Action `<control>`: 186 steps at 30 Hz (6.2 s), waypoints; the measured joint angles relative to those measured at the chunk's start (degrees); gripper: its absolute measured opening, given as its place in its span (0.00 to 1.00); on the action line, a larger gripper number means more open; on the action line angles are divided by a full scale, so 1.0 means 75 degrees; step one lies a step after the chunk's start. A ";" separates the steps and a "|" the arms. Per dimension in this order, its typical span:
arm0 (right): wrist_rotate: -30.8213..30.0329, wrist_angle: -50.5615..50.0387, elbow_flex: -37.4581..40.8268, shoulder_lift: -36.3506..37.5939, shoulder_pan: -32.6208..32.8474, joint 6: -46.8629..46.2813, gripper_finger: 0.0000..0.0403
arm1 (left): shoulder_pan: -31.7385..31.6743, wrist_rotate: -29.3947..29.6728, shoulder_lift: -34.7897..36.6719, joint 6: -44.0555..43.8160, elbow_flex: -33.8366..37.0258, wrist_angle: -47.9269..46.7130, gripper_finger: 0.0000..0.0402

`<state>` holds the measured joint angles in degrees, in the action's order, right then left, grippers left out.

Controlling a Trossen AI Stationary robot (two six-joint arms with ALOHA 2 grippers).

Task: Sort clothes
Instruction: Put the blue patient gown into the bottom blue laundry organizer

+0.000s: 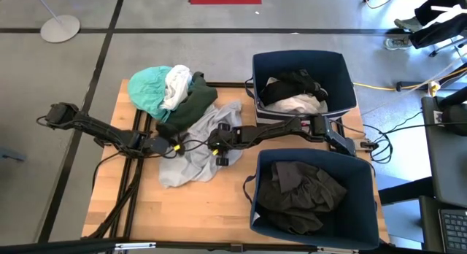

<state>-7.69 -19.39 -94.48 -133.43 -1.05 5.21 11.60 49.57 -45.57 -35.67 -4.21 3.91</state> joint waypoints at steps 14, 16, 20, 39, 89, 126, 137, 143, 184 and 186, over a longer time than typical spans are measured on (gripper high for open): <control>-0.1110 -0.0679 0.0006 0.1107 0.0080 -0.0070 0.05 | 0.0187 0.0545 0.0144 0.0389 -0.0006 0.0124 0.48; -0.1219 -0.0647 -0.0004 0.1395 0.0080 -0.0099 0.05 | 0.0252 0.0483 0.0144 0.0389 -0.0006 0.0138 0.48; -0.1530 -0.0636 -0.0017 0.1852 0.0080 -0.0108 0.05 | 0.0311 0.0473 0.0144 0.0389 -0.0006 0.0141 0.48; -0.2784 -0.0559 -0.0050 0.4622 0.0089 -0.0061 0.05 | 0.0321 0.0415 0.0144 0.0340 -0.0006 0.0167 0.48; -0.7479 -0.0267 -0.0070 0.8387 0.4481 -0.0034 0.05 | 0.0321 0.0412 0.0144 0.0112 -0.0006 0.0167 0.48; -0.9861 0.6102 -0.1207 0.8072 0.8042 0.5300 0.05 | 0.0321 0.0412 0.0141 -0.0050 -0.0006 0.0198 0.48; -0.9922 0.5364 -0.3389 0.6638 0.8039 0.5505 0.05 | 0.0321 0.0413 0.0141 -0.0045 -0.0006 0.0165 0.48; -0.9916 0.5360 -0.4132 0.5757 0.8044 0.5422 0.05 | 0.0320 0.0413 0.0141 -0.0049 -0.0006 0.0166 0.48; -1.0964 0.3309 -0.2400 0.5042 0.8558 0.3328 0.05 | 0.0321 0.0386 0.0141 -0.0202 -0.0006 0.0170 0.48; -1.0965 0.3304 -0.2140 0.5157 0.8558 0.3328 0.05 | 0.0321 0.0364 0.0141 -0.0200 -0.0006 0.0170 0.48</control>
<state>-89.93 5.39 -110.52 -94.75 63.13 30.17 14.00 52.30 -44.51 -37.17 -4.25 5.19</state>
